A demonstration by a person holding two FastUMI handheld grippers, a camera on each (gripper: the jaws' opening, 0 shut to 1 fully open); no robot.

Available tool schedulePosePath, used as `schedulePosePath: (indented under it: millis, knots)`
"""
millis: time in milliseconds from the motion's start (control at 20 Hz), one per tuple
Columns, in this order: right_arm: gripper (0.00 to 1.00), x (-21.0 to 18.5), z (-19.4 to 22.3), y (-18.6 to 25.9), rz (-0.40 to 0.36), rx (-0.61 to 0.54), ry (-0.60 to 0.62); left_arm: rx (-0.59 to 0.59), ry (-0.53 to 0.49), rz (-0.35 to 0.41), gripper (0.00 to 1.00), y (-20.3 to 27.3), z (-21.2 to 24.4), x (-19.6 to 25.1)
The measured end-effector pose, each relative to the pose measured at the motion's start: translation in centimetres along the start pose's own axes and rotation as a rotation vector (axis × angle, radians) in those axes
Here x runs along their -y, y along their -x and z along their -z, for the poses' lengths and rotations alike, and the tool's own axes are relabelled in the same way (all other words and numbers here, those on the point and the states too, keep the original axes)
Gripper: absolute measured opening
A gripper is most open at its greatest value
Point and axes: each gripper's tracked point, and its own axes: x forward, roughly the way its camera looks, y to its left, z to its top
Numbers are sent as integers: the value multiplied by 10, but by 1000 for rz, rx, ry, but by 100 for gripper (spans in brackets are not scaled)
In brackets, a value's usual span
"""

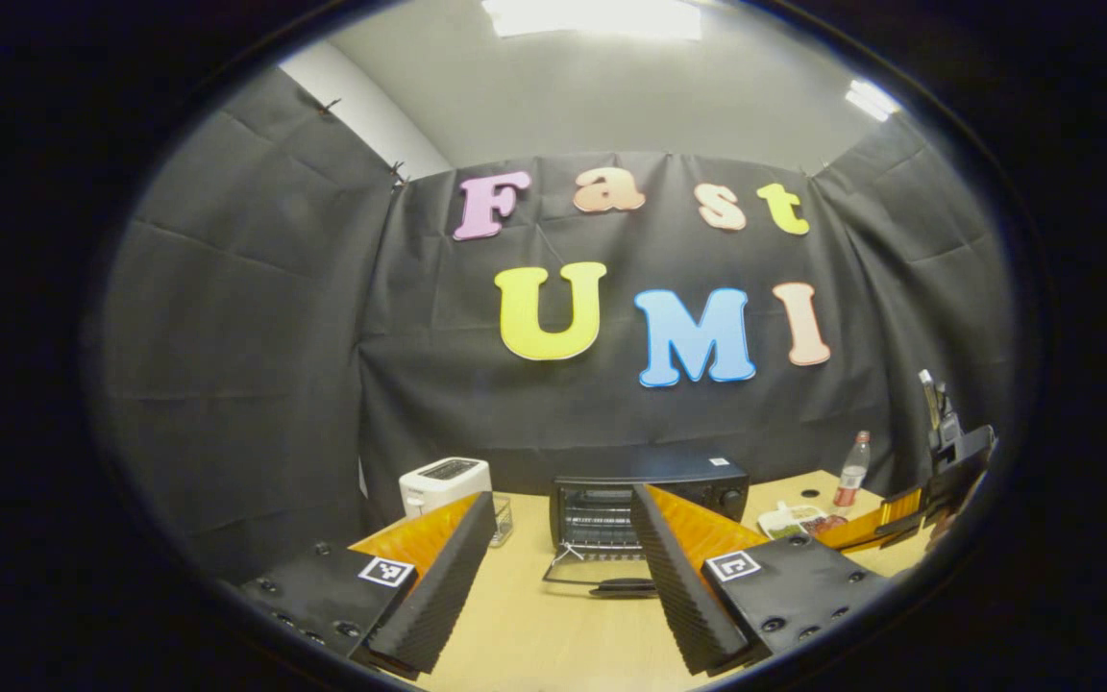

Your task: Open the electric oven with the left hand, put the food in, and close the electric oven.

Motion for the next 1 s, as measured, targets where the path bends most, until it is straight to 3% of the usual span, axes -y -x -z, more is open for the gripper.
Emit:
schedulePosePath:
  millis: [50,100,200,300,400,550,700,750,900,1000]
  knots:
    - [9,-6,-5,-10,-3,7,4,-3,12,3,90,-6,3,-3]
    - [9,-13,-8,-19,-10,13,0,-8,17,7,99,-11,5,-7]
    - [9,-27,-17,-38,-26,29,-18,-18,17,11,94,-24,10,-19]
    - [9,-35,-22,-60,-26,37,-18,-20,14,14,99,-39,13,-32]
    - [9,-39,-27,-81,-19,41,-18,-30,19,13,94,-56,18,-44]
    - [9,-45,-33,-114,-22,50,-36,-31,14,1,99,-76,24,-66]
    - [9,-49,-34,-148,-30,45,-52,-41,9,-8,90,-94,31,-86]
    - [9,-50,-37,-160,-37,47,-63,-46,1,-13,94,-99,35,-91]
    - [9,-51,-47,-190,-39,79,-73,-71,-3,-22,90,-117,45,-105]
    - [9,-57,-55,-210,-64,111,-88,-94,-2,-23,94,-128,56,-110]
